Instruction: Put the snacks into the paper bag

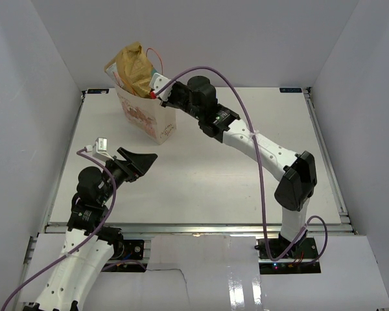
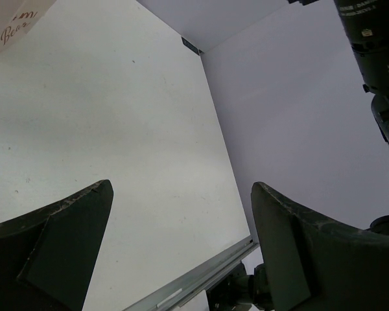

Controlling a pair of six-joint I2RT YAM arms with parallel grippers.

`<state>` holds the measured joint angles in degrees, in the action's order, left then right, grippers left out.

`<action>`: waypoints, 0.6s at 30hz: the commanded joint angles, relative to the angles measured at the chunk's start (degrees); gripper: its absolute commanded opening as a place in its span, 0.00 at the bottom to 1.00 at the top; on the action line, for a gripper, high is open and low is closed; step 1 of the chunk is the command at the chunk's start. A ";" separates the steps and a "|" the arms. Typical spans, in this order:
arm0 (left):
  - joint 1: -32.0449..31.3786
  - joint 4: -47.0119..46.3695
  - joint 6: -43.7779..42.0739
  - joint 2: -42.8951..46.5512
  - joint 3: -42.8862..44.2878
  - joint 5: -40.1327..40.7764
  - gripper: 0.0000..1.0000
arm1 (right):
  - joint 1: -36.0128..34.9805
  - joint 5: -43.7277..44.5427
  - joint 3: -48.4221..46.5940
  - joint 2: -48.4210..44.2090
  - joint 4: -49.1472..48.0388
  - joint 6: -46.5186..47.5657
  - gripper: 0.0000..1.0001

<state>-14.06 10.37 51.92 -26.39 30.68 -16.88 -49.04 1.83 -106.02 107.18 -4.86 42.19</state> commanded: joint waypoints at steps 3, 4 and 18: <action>-0.26 1.23 -0.51 1.17 0.17 0.71 0.98 | 3.15 -3.76 -4.45 4.09 1.52 -3.08 0.18; -0.17 1.32 -0.42 1.17 0.09 0.71 0.98 | 3.59 -4.54 -5.24 5.57 1.87 -3.26 0.18; -0.17 0.62 0.28 0.37 -0.88 0.54 0.98 | 5.79 -17.55 -18.08 17.98 9.87 -5.28 0.22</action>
<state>-14.06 11.00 51.99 -26.48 30.55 -16.88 -42.76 -11.53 -121.12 124.77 3.33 37.89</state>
